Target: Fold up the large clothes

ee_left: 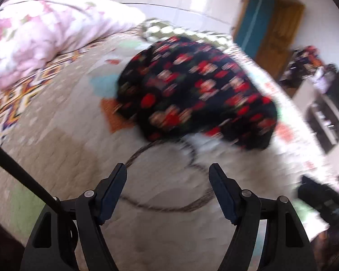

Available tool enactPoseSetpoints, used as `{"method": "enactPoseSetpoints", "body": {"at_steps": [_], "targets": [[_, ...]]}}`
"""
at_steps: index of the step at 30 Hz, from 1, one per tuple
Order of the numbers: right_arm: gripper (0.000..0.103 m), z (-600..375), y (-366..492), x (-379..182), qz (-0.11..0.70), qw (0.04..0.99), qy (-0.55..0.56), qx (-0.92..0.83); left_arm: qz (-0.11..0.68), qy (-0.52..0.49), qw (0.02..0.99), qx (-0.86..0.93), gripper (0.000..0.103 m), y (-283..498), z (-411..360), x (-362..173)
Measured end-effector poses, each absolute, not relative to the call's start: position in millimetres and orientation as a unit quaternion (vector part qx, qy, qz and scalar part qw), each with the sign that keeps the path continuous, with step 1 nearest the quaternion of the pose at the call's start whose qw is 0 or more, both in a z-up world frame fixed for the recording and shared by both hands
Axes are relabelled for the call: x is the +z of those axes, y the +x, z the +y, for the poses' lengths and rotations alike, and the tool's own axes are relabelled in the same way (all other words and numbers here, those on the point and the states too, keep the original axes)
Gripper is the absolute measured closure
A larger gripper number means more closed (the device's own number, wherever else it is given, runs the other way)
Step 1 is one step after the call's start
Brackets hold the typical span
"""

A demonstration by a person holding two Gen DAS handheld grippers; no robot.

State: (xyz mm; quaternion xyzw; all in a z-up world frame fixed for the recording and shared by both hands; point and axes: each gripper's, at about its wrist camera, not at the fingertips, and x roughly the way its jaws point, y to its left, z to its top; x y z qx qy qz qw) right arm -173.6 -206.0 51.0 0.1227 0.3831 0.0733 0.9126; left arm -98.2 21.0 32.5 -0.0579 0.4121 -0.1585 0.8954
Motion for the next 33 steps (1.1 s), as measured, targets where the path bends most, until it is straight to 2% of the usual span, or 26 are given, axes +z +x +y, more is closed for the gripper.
{"method": "enactPoseSetpoints", "body": {"at_steps": [5, 6, 9, 10, 14, 18, 21, 22, 25, 33], "targets": [[0.035, -200, -167, 51, 0.374, 0.915, 0.129, 0.074, 0.439, -0.126, 0.861, -0.224, 0.025, -42, 16, 42], [0.035, -200, -165, 49, 0.377, 0.913, 0.133, 0.076, 0.439, -0.132, 0.861, -0.222, 0.03, -32, 16, 40], [0.035, -202, -163, 42, 0.39, 0.908, 0.137, 0.076, 0.457, -0.132, 0.859, -0.188, 0.09, -2, 14, 34], [0.035, -204, -161, 41, 0.391, 0.907, 0.138, 0.074, 0.456, -0.131, 0.861, -0.185, 0.094, 3, 16, 36], [0.035, -209, -145, 52, 0.375, 0.912, 0.144, 0.082, 0.416, -0.104, 0.89, -0.156, 0.095, 8, 36, 60], [0.036, -207, -107, 76, 0.334, 0.92, 0.168, 0.115, 0.431, -0.086, 0.885, -0.154, 0.095, 12, 35, 55], [0.062, -198, -72, 77, 0.336, 0.913, 0.18, 0.143, 0.43, -0.06, 0.889, -0.146, 0.095, 3, 25, 46], [0.063, -195, -60, 71, 0.348, 0.908, 0.183, 0.147, 0.428, -0.058, 0.89, -0.145, 0.095, 0, 26, 45], [0.066, -183, -44, 45, 0.396, 0.897, 0.15, 0.127, 0.429, -0.054, 0.89, -0.145, 0.094, -3, 26, 40], [0.061, -173, -78, 61, 0.372, 0.92, 0.09, 0.09, 0.379, 0.02, 0.917, -0.121, 0.08, -37, 15, 52]]}}
